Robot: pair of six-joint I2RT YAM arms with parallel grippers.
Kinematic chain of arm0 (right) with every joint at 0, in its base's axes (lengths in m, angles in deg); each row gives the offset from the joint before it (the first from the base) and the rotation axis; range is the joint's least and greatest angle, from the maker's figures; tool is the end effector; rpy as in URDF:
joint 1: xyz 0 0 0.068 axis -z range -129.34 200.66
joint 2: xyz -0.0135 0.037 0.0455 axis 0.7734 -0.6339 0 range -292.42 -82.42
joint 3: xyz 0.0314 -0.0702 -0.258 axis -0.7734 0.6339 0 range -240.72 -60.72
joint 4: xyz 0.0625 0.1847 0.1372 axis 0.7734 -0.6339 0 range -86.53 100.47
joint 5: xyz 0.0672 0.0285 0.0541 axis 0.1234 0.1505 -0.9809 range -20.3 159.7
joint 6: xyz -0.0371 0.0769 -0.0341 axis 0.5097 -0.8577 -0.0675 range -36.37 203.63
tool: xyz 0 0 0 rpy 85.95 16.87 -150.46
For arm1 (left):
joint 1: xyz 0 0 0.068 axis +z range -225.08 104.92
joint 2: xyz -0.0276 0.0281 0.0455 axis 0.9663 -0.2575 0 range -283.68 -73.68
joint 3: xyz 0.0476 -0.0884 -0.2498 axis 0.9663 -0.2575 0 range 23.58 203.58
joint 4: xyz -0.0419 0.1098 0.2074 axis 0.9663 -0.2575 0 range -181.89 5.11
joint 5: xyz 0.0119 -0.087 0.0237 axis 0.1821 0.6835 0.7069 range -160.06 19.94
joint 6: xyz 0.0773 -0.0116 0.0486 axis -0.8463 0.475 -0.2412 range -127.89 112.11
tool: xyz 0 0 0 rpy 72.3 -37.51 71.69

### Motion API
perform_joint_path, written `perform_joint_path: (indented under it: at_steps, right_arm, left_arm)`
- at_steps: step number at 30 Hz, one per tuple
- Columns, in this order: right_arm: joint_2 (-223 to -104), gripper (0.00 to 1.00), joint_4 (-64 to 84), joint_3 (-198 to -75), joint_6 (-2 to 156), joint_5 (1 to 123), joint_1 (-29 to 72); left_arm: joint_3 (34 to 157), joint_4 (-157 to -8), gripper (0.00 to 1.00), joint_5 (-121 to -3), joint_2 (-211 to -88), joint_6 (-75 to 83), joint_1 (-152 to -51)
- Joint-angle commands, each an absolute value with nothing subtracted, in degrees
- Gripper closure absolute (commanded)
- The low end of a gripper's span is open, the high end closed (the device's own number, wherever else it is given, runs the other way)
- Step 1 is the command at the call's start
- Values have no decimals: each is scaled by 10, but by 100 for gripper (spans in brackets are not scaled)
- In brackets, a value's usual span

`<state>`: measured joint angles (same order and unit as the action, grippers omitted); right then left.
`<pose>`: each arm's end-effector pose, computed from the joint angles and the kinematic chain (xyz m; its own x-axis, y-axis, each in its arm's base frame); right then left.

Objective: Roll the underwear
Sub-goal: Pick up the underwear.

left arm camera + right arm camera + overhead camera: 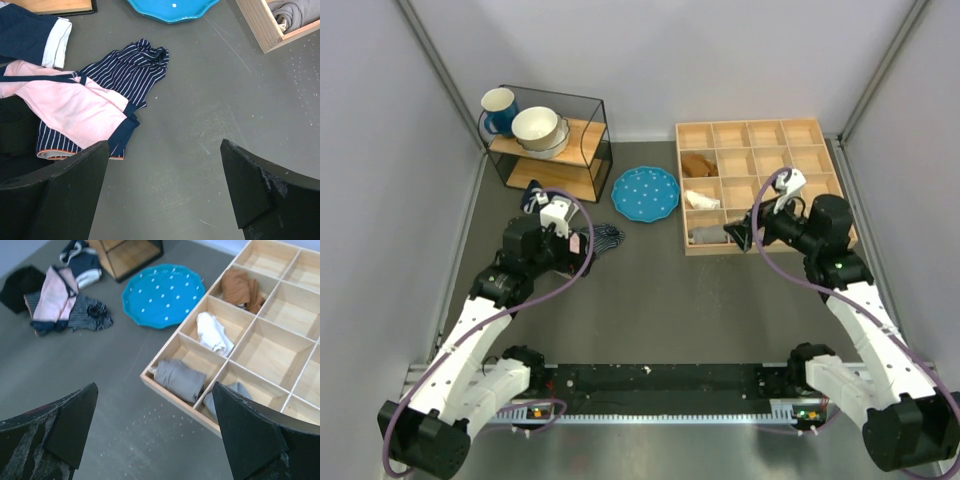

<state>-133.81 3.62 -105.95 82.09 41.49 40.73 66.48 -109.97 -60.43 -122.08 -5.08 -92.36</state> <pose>0.2159 0.0774 0.3199 -0.2380 -0.0176 -0.9711 -0.5995 0.7893 0.1327 0.1927 -0.0744 0.2676 -0.5063 0.1069 -0.8557 0.4061 0.9049 -0.1273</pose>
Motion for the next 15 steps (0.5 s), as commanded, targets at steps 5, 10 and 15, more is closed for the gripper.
perform_joint_path:
  at_steps: [5,10,15]
  right_arm:
    - [-1329,1,14,-1045,971,302,417]
    - [-1329,1,-13,-1044,999,286,418]
    - [-1323,1,-21,-1048,1003,281,418]
  left_arm:
    - [661,-1068,1,-616,-1231,-39,-918]
    - [674,-1049,1,-528,-1283,35,-813]
    - [662,-1015,1,-446,-1341,95,-714]
